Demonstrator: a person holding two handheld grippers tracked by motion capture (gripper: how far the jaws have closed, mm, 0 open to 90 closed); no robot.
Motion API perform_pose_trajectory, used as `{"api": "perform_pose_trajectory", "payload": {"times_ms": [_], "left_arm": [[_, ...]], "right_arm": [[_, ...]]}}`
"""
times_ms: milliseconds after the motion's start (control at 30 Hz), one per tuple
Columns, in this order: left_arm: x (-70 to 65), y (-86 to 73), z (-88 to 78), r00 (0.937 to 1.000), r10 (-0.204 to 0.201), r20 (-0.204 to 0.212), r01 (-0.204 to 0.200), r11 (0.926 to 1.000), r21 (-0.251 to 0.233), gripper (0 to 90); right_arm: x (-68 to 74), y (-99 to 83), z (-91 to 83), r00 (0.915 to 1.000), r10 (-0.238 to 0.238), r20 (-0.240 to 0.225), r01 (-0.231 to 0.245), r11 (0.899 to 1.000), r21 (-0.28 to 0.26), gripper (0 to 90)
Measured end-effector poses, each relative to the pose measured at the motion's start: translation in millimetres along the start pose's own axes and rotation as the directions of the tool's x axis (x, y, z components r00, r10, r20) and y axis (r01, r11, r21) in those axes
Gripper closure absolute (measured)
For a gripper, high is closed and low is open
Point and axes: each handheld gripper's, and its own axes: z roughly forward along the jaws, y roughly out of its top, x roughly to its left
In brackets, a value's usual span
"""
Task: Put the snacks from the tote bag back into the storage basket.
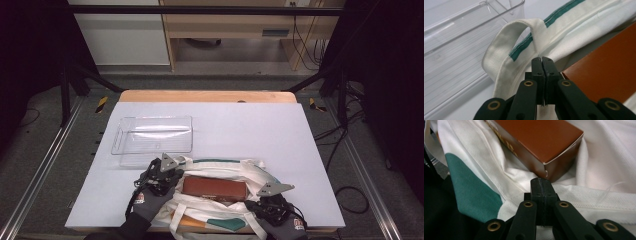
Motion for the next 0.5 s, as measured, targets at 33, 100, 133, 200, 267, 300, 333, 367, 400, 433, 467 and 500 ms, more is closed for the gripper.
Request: {"api": "perform_pose_trajectory", "payload": {"times_ms": [33,100,133,200,267,300,333,367,400,433,467,500], "left_arm": [[0.0,0.0,0.0,1.0000,0.000,0.000,0.000,1.0000,0.000,88.9],[3.7,-2.1,5.0,0.9995,-0.031,0.009,0.031,0.9995,-0.006,88.9],[4.5,-3.3,6.7,0.9993,-0.034,0.015,0.034,0.9994,-0.003,88.8],[6.1,-6.4,10.9,0.9984,-0.050,0.028,0.050,0.9987,0.000,88.8],[7.7,-9.6,13.3,0.9972,-0.060,0.044,0.060,0.9982,-0.006,88.7],[7.7,-9.6,13.3,0.9972,-0.060,0.044,0.060,0.9982,-0.006,88.6],[10.4,-10.7,12.8,0.9951,-0.078,0.061,0.079,0.9966,-0.022,88.5],[11.1,-11.5,12.3,0.9942,-0.083,0.068,0.085,0.9959,-0.030,88.4],[11.1,-11.5,12.3,0.9942,-0.083,0.068,0.085,0.9959,-0.030,88.2],[12.5,-12.5,9.8,0.9928,-0.087,0.083,0.091,0.9947,-0.049,87.9],[12.5,-12.5,9.8,0.9928,-0.087,0.083,0.091,0.9947,-0.049,87.5],[14.3,-13.1,4.4,0.9893,-0.102,0.105,0.110,0.9914,-0.072,86.5]], "right_arm": [[0.0,0.0,0.0,1.0000,0.000,0.000,0.000,1.000,0.000,90.0],[0.9,-3.6,1.4,0.9999,-0.012,0.001,0.012,1.000,0.005,90.0],[1.4,-4.6,2.4,0.9999,-0.010,-0.001,0.010,1.000,0.006,90.0],[-0.4,-5.7,3.8,0.9999,-0.004,-0.011,0.004,1.000,0.015,90.0],[-2.1,-6.2,4.8,0.9998,0.002,-0.020,-0.002,1.000,0.014,90.0],[-2.1,-6.2,4.8,0.9998,0.002,-0.020,-0.002,1.000,0.014,90.0],[-0.8,-6.0,5.2,0.9999,-0.007,-0.010,0.007,1.000,0.013,90.0],[0.1,-5.5,5.0,0.9999,-0.010,-0.007,0.010,1.000,0.013,90.0],[0.3,-4.6,4.5,0.9998,-0.019,-0.006,0.019,1.000,0.010,90.0],[0.9,-3.4,3.4,0.9997,-0.023,-0.003,0.023,1.000,0.004,90.0],[1.4,-2.1,1.7,0.9995,-0.033,0.001,0.033,0.999,-0.003,90.0],[1.7,-0.9,-0.4,0.9991,-0.042,0.000,0.042,0.999,-0.014,88.7]]}}
